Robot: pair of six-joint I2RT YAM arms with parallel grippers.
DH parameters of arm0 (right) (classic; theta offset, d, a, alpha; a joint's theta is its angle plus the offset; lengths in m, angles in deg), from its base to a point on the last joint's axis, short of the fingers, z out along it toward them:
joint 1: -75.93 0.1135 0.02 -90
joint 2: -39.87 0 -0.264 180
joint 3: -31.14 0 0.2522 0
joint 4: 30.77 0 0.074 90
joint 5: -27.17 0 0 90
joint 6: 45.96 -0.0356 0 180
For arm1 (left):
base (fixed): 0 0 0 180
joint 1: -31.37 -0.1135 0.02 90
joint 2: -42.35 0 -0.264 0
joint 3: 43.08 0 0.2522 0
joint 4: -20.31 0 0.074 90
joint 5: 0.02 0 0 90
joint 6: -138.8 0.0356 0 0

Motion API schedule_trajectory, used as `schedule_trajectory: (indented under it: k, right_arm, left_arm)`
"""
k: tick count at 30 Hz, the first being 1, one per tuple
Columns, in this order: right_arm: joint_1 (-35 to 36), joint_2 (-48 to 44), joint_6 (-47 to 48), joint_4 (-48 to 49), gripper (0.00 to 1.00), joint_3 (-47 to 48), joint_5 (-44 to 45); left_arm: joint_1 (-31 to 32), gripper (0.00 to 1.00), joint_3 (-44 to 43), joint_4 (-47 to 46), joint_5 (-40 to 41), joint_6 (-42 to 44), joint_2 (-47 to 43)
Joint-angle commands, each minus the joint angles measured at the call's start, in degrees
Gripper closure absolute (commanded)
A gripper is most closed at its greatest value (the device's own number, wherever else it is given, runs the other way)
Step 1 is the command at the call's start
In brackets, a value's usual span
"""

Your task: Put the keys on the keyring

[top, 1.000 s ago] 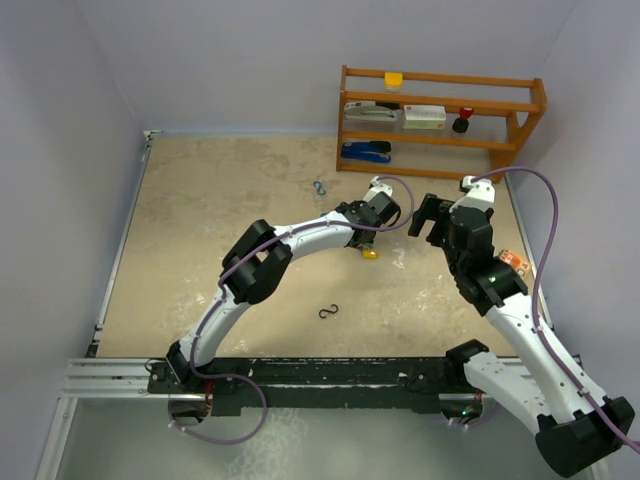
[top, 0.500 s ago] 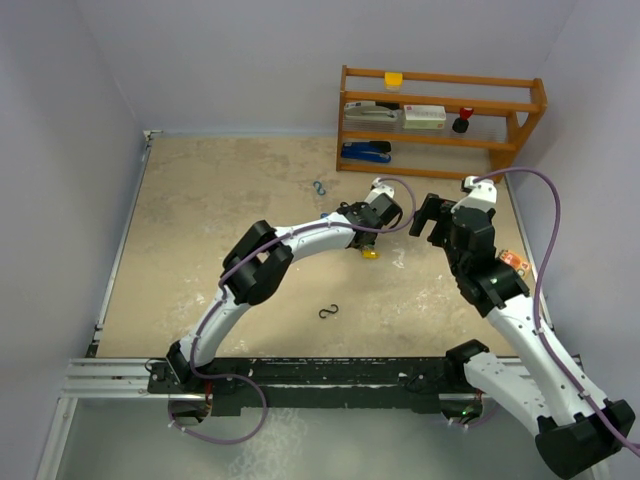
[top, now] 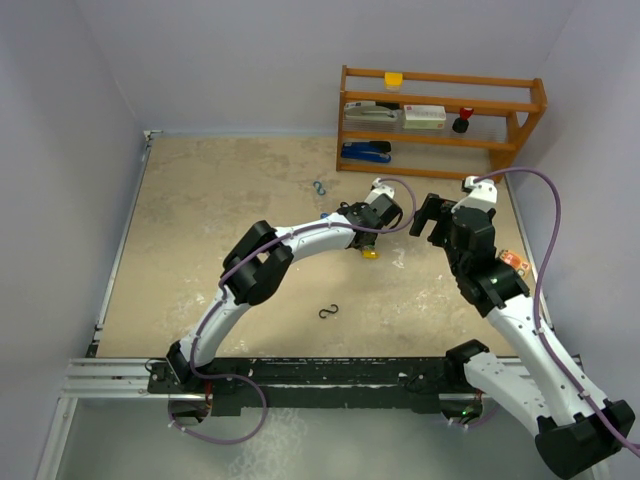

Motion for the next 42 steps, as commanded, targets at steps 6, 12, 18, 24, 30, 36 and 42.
schedule_trajectory:
  k: [6, 12, 18, 24, 30, 36, 42]
  right_arm:
    - [-0.37, -0.85, 0.61, 1.37, 0.0, -0.08, 0.54]
    - [-0.42, -0.88, 0.59, 1.28, 0.0, -0.09, 0.56]
    - [-0.51, -1.07, 0.61, 1.24, 0.0, -0.16, 0.53]
    - [-0.51, -1.09, 0.61, 1.24, 0.0, -0.13, 0.49]
    - [-0.51, -1.12, 0.62, 1.24, 0.0, -0.12, 0.49]
    - [-0.6, -1.12, 0.63, 1.24, 0.0, -0.2, 0.46]
    - [-0.6, -1.11, 0.66, 1.33, 0.0, -0.26, 0.49]
  left_arm:
    - [0.68, 1.0, 0.6, -0.64, 1.48, -0.4, -3.59]
    - [0.78, 1.0, 0.59, -0.65, 1.7, -0.32, -3.88]
    - [0.8, 1.0, 0.58, -0.57, 1.92, -0.24, -4.27]
    - [0.83, 1.0, 0.36, -0.64, 2.05, -0.11, -4.57]
    - [0.88, 1.0, 0.04, -0.76, 1.93, -0.07, -4.76]
    - [0.97, 1.0, -0.12, -0.48, 2.36, 0.04, -5.05]
    - [1.05, 1.0, -0.06, -0.42, 2.29, 0.06, -5.53]
